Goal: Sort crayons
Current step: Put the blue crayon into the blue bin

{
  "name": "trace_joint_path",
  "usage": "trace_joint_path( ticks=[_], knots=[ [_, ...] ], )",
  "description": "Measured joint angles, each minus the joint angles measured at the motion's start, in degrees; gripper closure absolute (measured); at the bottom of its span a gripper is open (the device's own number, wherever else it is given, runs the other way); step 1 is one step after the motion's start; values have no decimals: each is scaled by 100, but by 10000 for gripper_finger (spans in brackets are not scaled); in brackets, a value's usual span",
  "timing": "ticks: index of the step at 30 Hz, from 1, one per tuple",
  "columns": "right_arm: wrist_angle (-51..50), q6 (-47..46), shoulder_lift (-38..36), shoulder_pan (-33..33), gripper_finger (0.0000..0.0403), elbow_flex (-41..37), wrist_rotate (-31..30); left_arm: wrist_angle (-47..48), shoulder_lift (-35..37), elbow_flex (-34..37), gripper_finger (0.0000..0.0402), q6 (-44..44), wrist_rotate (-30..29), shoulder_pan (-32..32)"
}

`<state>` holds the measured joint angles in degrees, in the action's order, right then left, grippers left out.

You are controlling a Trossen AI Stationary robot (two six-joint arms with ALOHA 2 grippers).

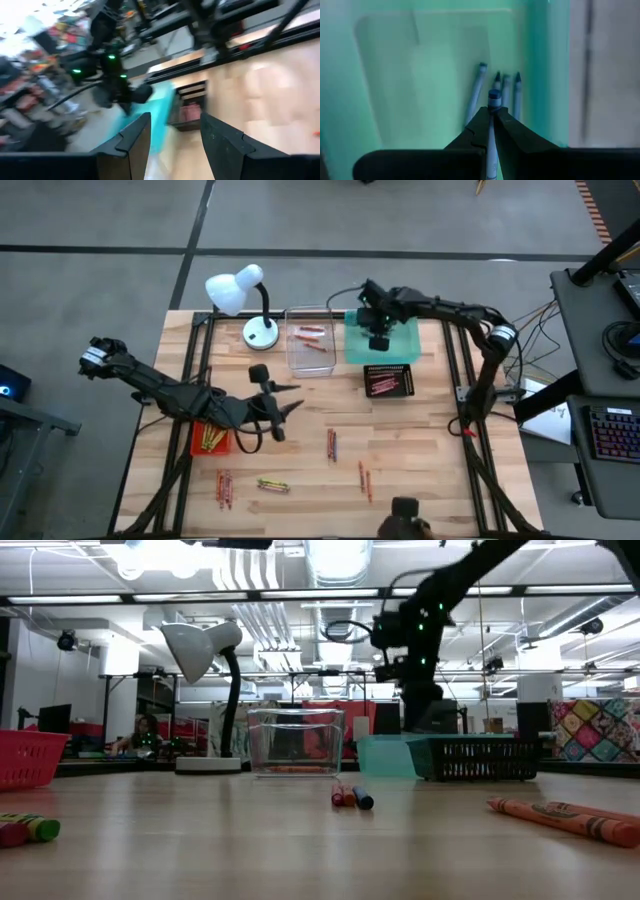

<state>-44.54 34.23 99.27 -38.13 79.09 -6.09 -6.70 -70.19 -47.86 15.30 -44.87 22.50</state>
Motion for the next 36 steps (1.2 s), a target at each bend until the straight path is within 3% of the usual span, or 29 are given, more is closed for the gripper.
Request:
trace_joint_path(
  ticks=[4,13,36],
  knots=[
    [217,93,297,-451,390,23,762,0,0,0,248,281,-215,-186],
    [140,90,473,-653,390,35,761,137,0,0,248,204,-217,-496],
    [136,34,445,-653,390,35,761,175,-2,0,248,24,-214,-501]
  ],
)
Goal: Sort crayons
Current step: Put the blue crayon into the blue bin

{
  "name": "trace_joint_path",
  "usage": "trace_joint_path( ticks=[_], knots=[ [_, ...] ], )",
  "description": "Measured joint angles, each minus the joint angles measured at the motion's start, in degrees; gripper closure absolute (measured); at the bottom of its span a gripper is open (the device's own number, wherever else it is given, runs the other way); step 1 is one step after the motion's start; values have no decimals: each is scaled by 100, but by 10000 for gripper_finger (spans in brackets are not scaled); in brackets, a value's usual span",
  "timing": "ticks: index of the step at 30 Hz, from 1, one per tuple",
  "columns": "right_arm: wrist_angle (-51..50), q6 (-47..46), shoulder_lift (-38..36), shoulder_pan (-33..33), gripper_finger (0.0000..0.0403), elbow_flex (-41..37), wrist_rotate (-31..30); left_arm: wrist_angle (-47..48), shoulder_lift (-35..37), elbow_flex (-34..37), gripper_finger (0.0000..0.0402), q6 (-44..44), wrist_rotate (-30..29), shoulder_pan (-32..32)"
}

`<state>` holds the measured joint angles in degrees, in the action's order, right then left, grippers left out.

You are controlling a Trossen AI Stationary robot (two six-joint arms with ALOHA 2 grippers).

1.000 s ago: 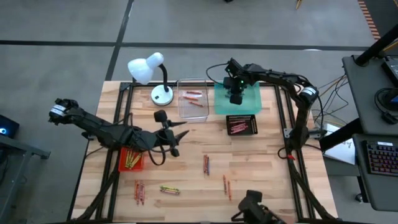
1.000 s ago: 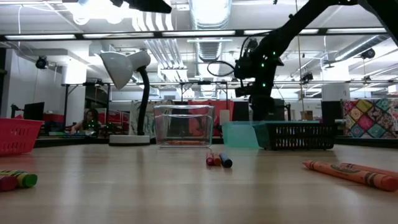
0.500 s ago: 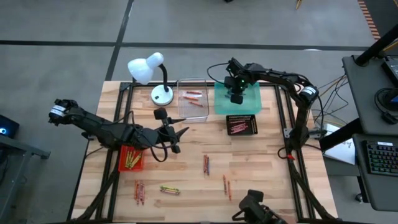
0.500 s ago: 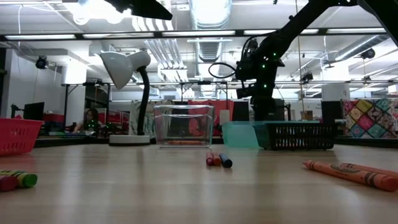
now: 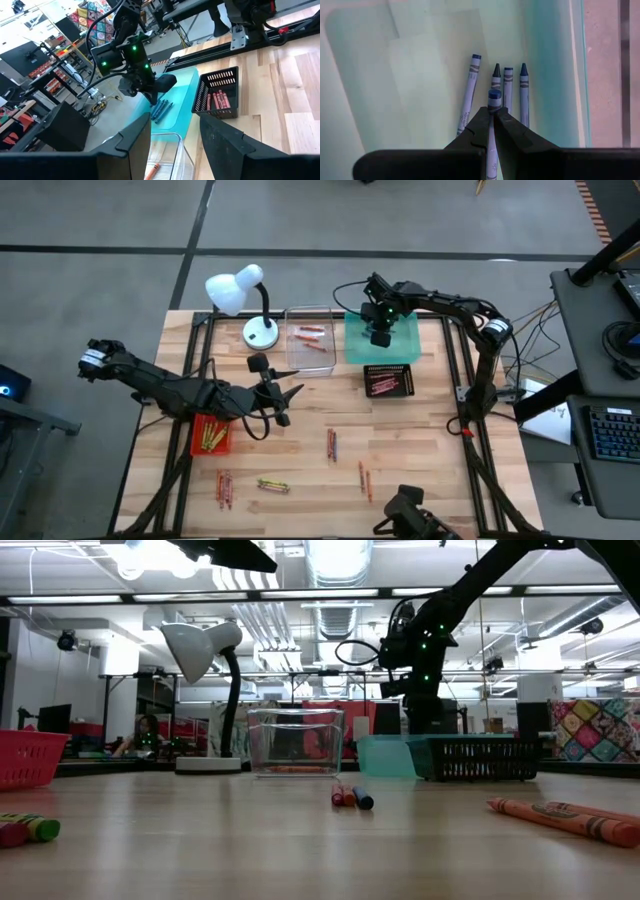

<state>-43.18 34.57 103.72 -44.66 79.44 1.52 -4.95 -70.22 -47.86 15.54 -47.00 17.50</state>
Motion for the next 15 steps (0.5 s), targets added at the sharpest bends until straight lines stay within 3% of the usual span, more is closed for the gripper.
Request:
trace_joint_path(
  ticks=[15],
  knots=[
    [41,4,0,0,390,0,-2,39,0,73,248,-18,2,-2]
  ],
)
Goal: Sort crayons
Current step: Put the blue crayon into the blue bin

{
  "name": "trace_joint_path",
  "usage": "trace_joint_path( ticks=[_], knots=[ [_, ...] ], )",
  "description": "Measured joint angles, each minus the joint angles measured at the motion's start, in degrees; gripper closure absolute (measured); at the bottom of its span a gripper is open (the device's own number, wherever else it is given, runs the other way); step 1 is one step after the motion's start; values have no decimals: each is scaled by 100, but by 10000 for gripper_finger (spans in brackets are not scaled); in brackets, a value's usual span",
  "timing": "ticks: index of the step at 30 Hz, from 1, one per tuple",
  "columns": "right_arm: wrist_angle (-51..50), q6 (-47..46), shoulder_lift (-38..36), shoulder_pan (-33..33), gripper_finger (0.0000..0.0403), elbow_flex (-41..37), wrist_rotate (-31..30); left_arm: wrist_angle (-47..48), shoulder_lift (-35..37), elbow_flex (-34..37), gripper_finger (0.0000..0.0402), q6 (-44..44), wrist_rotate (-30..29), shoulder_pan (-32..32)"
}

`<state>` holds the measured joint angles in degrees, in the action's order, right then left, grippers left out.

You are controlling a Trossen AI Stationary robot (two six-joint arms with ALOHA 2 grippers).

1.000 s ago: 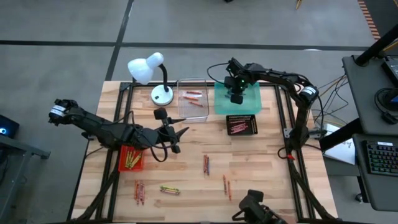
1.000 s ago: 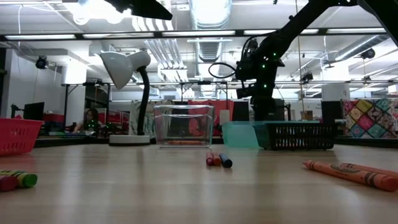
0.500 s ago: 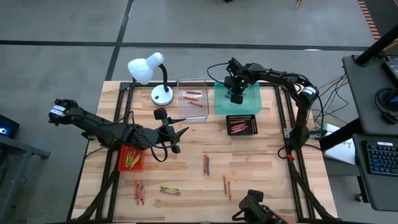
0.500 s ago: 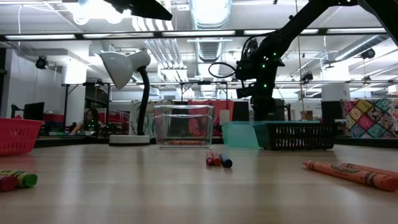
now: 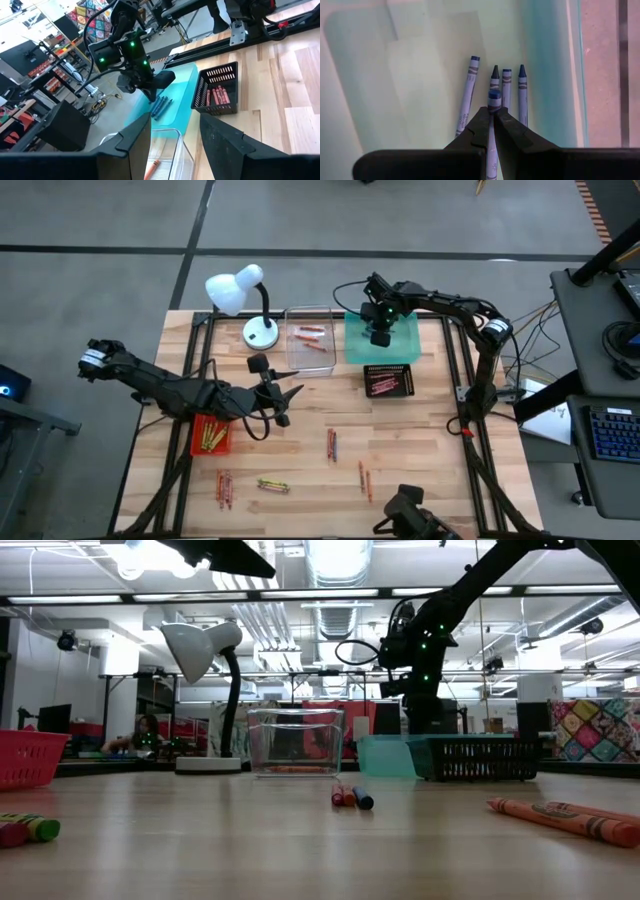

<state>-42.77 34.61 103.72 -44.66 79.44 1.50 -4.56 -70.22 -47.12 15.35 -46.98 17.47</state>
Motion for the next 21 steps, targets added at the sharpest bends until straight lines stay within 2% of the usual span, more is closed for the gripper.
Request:
trace_joint_path(
  ticks=[13,16,21],
  knots=[
    [29,-167,0,0,383,0,0,-7,0,1,248,-42,-1,-2],
    [60,-416,0,0,359,0,0,-7,0,2,248,-44,-1,-2],
    [145,-627,0,0,296,4,-4,-9,0,3,248,-65,0,-2]
  ],
)
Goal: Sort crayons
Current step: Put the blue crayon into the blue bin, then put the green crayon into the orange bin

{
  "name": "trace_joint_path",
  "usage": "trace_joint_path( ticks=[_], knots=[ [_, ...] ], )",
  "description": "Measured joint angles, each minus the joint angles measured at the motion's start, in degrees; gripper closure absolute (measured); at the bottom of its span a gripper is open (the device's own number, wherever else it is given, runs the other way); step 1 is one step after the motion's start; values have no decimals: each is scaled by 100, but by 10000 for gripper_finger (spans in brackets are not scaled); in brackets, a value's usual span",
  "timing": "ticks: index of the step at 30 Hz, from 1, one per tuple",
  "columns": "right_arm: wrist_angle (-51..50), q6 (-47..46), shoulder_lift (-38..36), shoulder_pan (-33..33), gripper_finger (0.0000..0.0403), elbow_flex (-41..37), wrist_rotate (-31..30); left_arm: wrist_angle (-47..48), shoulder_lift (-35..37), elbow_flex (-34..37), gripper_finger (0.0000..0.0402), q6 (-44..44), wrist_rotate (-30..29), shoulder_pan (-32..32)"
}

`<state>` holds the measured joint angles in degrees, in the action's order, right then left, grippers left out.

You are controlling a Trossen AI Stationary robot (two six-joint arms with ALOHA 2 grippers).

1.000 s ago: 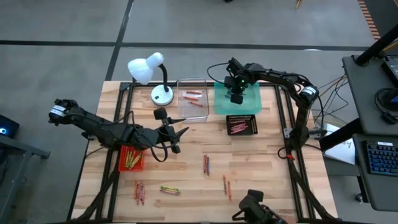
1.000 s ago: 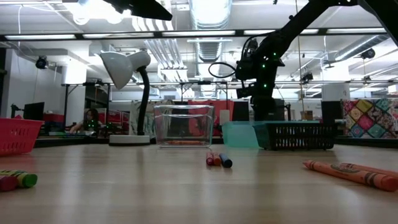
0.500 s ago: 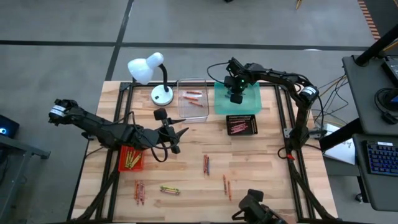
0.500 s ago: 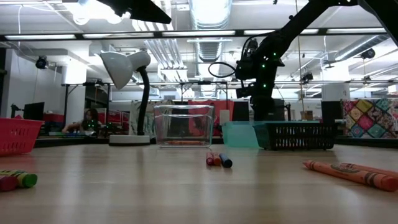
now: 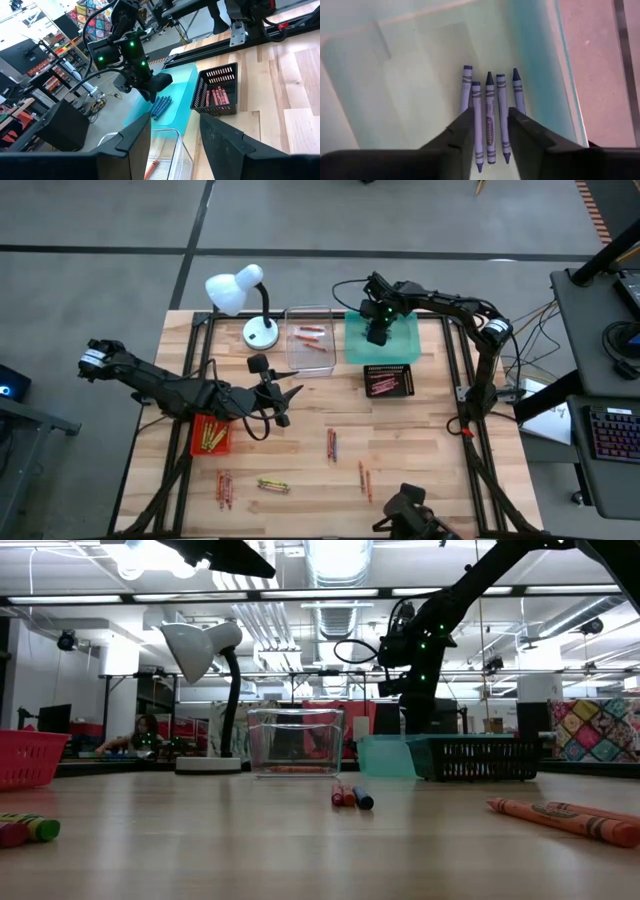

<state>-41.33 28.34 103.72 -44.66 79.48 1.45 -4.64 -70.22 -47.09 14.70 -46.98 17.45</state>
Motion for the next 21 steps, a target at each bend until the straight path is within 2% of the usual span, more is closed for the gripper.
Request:
trace_joint_path(
  ticks=[4,7,15,21],
  knots=[
    [-9,-157,-14,1,262,4,-20,0,0,0,248,-74,0,0],
    [-74,-530,-60,4,254,98,2,0,0,0,248,-163,0,7],
    [-192,-1076,-711,376,268,273,15,137,0,0,248,-699,0,10],
    [-173,-1530,-1469,1006,280,237,52,363,0,2,248,-1251,67,44]
  ],
)
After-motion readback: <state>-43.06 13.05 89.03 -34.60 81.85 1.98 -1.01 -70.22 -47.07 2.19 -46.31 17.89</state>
